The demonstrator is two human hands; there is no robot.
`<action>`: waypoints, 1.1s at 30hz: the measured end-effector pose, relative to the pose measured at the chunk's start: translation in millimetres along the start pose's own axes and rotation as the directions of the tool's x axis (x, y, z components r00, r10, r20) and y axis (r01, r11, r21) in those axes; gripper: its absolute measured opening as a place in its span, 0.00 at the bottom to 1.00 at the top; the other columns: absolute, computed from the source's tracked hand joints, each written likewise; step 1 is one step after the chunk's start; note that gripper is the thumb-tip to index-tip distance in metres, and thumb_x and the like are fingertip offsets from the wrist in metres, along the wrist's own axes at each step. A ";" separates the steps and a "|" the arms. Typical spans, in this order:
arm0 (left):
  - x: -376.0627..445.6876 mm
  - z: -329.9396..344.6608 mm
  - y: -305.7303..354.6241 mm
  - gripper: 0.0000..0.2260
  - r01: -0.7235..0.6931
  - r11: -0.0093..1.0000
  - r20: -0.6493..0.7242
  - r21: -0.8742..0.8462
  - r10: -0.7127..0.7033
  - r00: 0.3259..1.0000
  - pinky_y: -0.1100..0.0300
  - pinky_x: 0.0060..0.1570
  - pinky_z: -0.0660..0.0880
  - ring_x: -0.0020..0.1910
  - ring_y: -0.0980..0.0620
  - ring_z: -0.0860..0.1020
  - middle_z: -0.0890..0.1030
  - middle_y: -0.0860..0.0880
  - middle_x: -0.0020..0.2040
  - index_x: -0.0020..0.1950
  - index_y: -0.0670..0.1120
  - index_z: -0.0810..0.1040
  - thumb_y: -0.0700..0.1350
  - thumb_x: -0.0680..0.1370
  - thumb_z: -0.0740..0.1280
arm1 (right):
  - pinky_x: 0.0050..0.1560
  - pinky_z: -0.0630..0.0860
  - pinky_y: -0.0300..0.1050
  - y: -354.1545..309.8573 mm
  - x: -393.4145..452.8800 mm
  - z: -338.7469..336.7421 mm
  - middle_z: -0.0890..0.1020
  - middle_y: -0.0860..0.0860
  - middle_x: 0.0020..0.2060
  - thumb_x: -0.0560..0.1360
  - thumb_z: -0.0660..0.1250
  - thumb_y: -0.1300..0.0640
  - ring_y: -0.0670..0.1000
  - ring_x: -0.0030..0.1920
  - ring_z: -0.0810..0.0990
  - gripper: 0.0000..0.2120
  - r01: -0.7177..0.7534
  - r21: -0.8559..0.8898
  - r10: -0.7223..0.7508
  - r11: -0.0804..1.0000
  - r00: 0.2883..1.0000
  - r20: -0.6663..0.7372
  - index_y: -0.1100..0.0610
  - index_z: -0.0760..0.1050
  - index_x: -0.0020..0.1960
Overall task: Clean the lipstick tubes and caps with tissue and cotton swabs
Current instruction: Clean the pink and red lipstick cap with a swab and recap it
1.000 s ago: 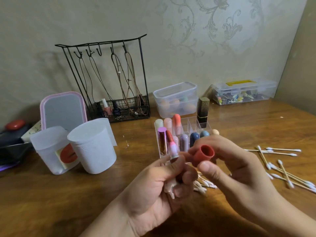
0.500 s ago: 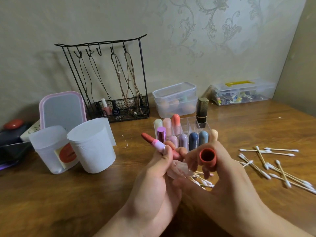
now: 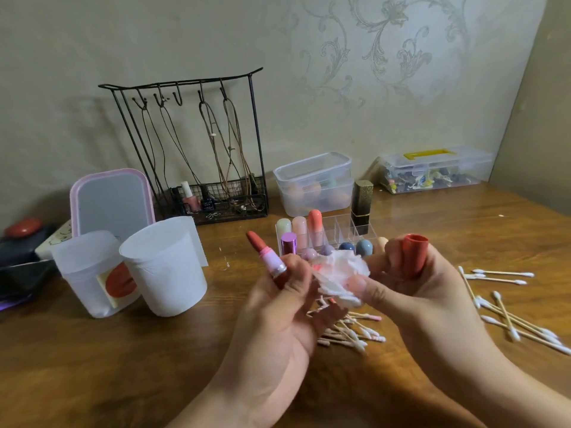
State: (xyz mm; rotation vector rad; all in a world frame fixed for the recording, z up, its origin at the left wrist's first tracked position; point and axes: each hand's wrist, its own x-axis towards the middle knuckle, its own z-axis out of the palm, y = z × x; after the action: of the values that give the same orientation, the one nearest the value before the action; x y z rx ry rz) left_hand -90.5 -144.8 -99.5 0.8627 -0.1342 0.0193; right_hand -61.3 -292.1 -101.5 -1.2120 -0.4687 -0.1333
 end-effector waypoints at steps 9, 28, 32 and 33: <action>-1.4 0.3 3.5 0.10 -0.016 0.943 -0.084 0.333 0.047 0.995 0.58 0.42 0.79 0.46 0.45 0.84 0.83 0.42 0.38 0.29 0.49 0.78 0.35 0.63 0.73 | 0.43 0.81 0.45 -2.3 0.6 -3.6 0.85 0.58 0.39 0.64 0.79 0.56 0.56 0.41 0.85 0.13 0.140 -0.082 -0.134 0.987 0.988 0.073 0.50 0.76 0.40; -1.1 0.6 13.5 0.13 -0.214 0.748 -0.116 0.628 0.362 0.925 0.57 0.45 0.81 0.47 0.53 0.83 0.85 0.47 0.40 0.36 0.48 0.72 0.42 0.61 0.76 | 0.45 0.72 0.46 -6.3 -2.8 -20.9 0.77 0.50 0.43 0.77 0.60 0.42 0.52 0.45 0.76 0.11 0.356 -0.537 -0.248 0.765 0.932 0.265 0.49 0.74 0.48; -5.0 2.9 11.7 0.10 -0.273 0.664 -0.019 0.696 0.397 0.918 0.56 0.46 0.79 0.46 0.53 0.83 0.85 0.49 0.41 0.34 0.59 0.77 0.48 0.61 0.77 | 0.47 0.71 0.34 -5.7 -5.5 -10.9 0.76 0.49 0.50 0.74 0.68 0.47 0.49 0.49 0.77 0.12 0.527 -0.671 -0.394 0.522 0.846 0.359 0.53 0.69 0.48; -5.5 3.4 10.9 0.10 -0.278 0.665 -0.004 0.694 0.389 0.921 0.53 0.49 0.79 0.47 0.52 0.83 0.85 0.49 0.41 0.34 0.60 0.78 0.49 0.61 0.77 | 0.47 0.71 0.32 -4.0 -5.8 -7.7 0.77 0.47 0.50 0.73 0.69 0.47 0.46 0.50 0.78 0.12 0.530 -0.679 -0.394 0.508 0.844 0.363 0.52 0.69 0.48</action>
State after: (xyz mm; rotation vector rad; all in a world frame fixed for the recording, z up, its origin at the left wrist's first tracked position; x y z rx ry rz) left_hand -97.1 -140.1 -89.7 1.5728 -0.1429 0.5180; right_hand -65.8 -301.5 -102.5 -1.9231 -0.9477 -0.7812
